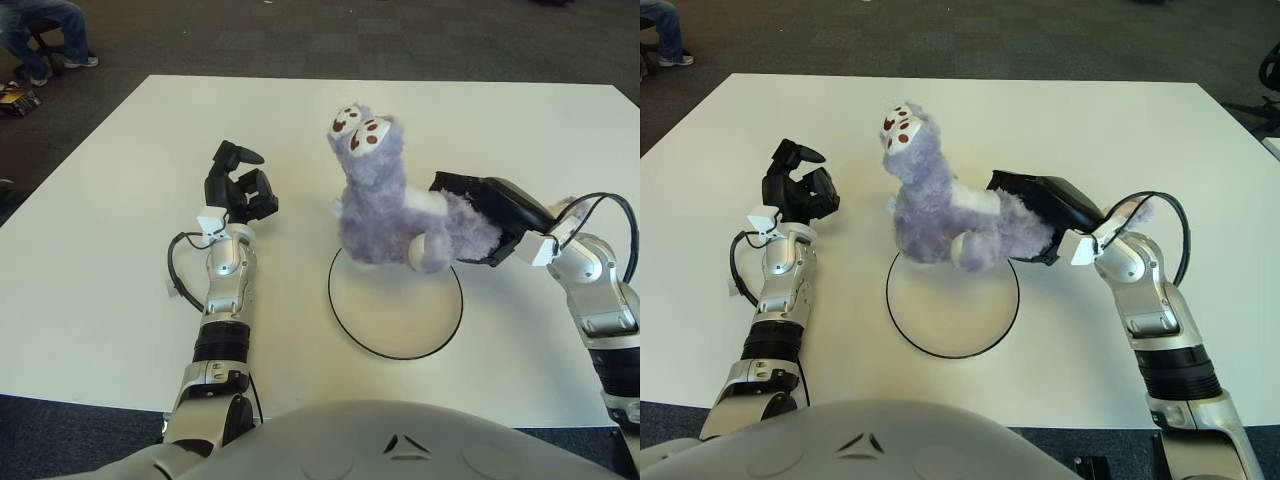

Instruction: Put the doll into the plate.

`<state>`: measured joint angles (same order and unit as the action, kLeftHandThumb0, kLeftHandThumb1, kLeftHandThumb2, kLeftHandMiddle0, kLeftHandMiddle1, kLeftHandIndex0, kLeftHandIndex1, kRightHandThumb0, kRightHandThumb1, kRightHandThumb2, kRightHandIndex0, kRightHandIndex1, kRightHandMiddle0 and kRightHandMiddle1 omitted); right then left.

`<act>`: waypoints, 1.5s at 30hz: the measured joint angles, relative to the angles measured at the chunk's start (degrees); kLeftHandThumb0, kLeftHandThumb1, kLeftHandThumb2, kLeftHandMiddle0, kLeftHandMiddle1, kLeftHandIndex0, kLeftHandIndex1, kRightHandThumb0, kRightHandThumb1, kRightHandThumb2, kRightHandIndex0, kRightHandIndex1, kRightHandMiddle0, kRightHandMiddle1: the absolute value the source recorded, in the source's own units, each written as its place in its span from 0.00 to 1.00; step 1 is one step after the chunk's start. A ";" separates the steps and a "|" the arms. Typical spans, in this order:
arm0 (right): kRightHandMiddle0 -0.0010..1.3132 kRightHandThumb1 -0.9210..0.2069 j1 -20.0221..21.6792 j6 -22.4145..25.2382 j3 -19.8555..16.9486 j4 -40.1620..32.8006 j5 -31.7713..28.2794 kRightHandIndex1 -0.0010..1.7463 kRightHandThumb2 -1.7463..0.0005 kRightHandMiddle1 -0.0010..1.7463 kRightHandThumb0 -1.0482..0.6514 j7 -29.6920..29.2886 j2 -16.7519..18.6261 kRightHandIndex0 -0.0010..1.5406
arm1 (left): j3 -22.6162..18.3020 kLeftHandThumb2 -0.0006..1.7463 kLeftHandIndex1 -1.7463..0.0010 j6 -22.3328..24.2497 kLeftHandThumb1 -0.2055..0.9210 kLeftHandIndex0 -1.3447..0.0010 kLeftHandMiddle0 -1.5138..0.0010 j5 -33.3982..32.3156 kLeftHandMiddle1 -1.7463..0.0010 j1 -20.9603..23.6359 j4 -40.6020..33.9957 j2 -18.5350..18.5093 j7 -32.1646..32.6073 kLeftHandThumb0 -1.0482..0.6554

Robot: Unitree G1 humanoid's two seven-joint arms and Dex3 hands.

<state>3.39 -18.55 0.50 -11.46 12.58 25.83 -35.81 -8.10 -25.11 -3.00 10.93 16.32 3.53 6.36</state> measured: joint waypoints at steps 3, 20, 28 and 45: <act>0.66 0.66 -0.19 -0.44 -0.01 0.02 -0.18 1.00 0.15 1.00 0.92 0.52 -0.13 0.47 | -0.01 0.73 0.00 0.00 0.49 0.57 0.14 0.01 0.00 0.12 0.10 -0.02 0.00 0.34; 0.63 0.64 -3.01 -4.13 -0.20 -1.47 -6.76 1.00 0.16 1.00 0.92 7.21 -3.11 0.46 | -0.06 0.73 0.00 -0.21 0.49 0.57 0.14 0.04 0.00 0.97 1.49 -0.32 0.00 0.34; 0.60 0.62 -3.51 -3.88 -0.28 -3.06 -8.22 1.00 0.18 1.00 0.91 9.67 -3.81 0.44 | -0.06 0.73 0.00 -0.22 0.49 0.57 0.13 0.04 0.00 1.10 1.71 -0.34 0.00 0.34; 0.50 0.63 -4.66 -1.57 -0.96 -5.33 -9.42 1.00 0.21 0.87 0.66 11.85 -4.22 0.45 | -0.05 0.73 0.00 -0.22 0.49 0.57 0.13 0.06 0.00 1.12 1.74 -0.21 0.00 0.34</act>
<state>-1.26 -20.12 -0.46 -16.79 3.16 37.67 -40.02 -8.15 -25.33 -2.94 12.05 18.06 3.32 6.36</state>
